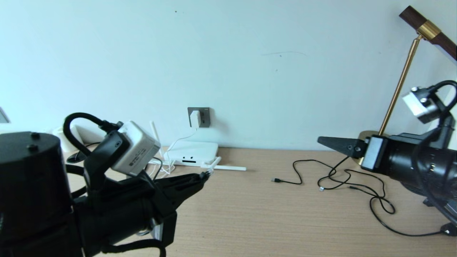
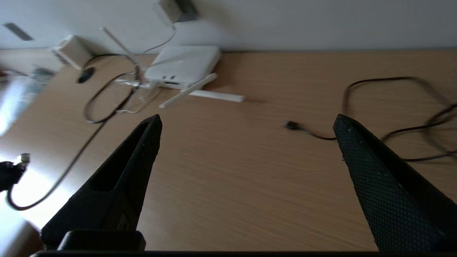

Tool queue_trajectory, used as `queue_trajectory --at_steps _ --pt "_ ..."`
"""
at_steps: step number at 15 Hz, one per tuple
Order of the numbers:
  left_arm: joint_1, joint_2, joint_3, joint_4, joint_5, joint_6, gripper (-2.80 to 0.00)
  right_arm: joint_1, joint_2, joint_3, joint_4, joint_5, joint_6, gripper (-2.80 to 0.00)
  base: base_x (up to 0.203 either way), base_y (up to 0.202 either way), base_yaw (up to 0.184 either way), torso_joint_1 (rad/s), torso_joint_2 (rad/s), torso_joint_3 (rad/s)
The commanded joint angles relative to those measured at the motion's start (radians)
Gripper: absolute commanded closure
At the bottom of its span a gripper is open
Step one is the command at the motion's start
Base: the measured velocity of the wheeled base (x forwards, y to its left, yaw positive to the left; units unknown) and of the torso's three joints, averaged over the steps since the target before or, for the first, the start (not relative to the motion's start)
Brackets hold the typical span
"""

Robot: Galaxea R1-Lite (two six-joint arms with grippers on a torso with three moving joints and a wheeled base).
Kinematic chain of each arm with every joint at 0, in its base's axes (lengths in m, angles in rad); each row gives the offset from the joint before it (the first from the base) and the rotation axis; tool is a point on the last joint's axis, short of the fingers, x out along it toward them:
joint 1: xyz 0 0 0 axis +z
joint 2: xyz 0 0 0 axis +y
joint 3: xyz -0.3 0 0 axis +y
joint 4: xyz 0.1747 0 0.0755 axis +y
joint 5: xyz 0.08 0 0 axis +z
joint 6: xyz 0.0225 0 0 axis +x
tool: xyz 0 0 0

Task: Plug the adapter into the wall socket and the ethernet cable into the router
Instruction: Align cable and router interface

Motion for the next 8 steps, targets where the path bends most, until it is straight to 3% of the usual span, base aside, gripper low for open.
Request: queue_trajectory --at_steps 1,5,8 --pt "0.031 -0.025 0.005 0.074 0.002 -0.045 0.0 0.0 -0.195 0.026 0.065 -0.111 -0.096 -2.8 0.0 0.0 0.0 0.0 0.0 0.0" --pt "0.12 -0.002 -0.066 0.195 -0.005 -0.176 0.0 -0.04 -0.567 0.046 0.408 -0.279 -0.158 -2.8 0.0 0.0 0.0 0.0 0.0 0.0" --pt "0.2 0.028 -0.088 0.26 0.006 -0.19 0.0 -0.292 -0.704 0.087 0.547 -0.341 -0.178 -2.8 0.0 0.0 0.0 0.0 0.0 0.0"
